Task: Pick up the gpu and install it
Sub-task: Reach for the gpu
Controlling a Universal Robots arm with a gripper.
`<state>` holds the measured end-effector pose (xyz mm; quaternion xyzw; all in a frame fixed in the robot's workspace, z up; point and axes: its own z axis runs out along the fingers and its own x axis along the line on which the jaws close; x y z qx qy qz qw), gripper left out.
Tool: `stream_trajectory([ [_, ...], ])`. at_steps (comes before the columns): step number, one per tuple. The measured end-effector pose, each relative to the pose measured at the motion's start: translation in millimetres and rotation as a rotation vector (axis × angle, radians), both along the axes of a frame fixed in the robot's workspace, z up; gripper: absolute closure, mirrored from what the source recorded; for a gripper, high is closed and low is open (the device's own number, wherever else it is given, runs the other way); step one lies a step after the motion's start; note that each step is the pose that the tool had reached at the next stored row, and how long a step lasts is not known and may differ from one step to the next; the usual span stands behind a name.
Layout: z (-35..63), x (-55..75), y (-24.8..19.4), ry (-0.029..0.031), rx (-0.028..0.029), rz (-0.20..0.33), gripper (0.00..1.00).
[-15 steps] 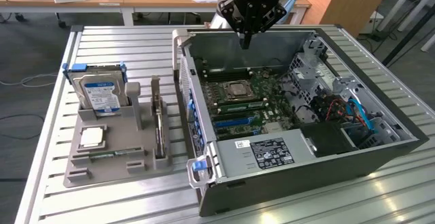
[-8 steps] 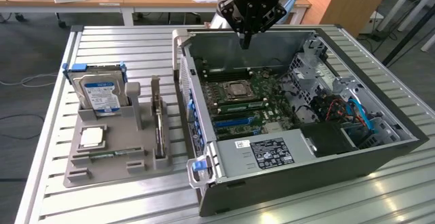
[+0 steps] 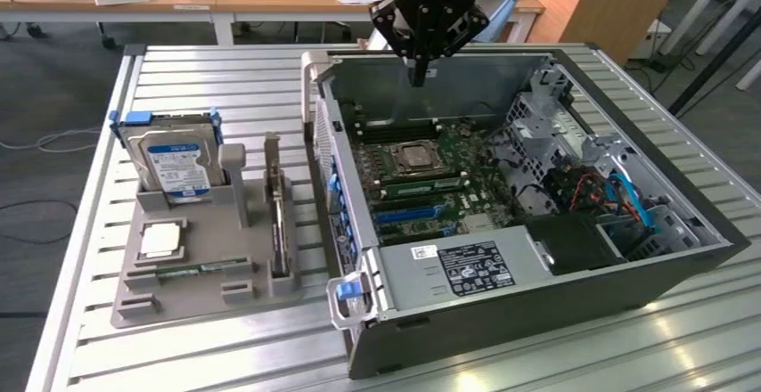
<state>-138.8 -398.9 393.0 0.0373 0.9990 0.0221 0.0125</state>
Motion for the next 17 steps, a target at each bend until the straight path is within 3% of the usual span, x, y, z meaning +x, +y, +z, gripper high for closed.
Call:
stream_trajectory([
  [17, -1.1, -75.0, 0.3, 0.0, -0.0001, 0.0, 0.89],
])
